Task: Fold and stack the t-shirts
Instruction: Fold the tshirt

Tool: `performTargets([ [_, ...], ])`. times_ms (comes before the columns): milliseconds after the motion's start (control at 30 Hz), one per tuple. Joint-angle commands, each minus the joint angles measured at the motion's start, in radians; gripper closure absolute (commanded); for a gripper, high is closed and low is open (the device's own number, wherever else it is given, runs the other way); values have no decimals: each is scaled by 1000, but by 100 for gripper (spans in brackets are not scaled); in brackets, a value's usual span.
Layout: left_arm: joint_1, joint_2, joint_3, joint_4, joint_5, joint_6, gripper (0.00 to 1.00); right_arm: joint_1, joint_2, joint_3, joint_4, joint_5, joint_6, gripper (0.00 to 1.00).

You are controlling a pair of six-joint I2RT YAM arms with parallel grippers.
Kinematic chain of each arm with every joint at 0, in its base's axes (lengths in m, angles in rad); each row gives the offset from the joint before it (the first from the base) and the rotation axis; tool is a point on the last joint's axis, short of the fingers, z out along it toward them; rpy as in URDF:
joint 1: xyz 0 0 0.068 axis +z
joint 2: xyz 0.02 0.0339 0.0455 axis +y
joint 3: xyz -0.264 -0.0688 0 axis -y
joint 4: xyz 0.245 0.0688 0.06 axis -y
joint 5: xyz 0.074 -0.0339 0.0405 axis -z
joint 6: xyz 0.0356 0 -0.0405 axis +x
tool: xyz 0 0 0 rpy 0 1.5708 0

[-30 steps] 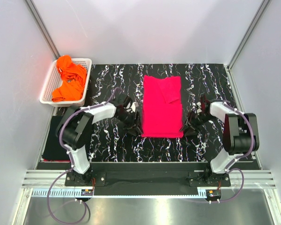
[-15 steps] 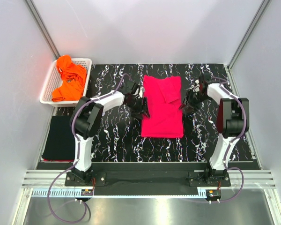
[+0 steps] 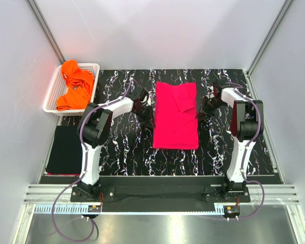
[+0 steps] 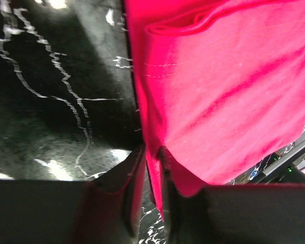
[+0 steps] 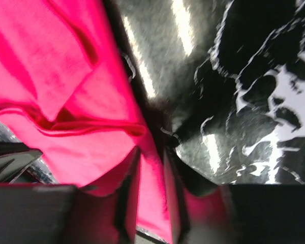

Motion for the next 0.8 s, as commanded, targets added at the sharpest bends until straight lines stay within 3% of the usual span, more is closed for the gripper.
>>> performTargets([
  [0, 16, 17, 31, -5, -41, 36, 79, -4, 20, 66, 20, 44, -6, 71],
  [233, 26, 14, 25, -6, -55, 49, 84, -3, 67, 115, 17, 21, -19, 69],
  [400, 28, -38, 33, -18, -49, 60, 57, -3, -9, 86, -1, 39, 0, 48],
  [467, 27, -78, 36, -21, -46, 57, 55, -3, -70, 63, -27, 50, 15, 37],
  [533, 27, -99, 45, -19, -40, 54, 55, -4, -110, 39, -32, 31, 30, 33],
  [667, 27, -77, 109, 10, 38, 34, 60, -4, -195, -67, -25, -69, 46, 32],
  [767, 25, -11, 137, 73, 127, -4, 64, 0, -221, -180, 38, -186, 78, 39],
])
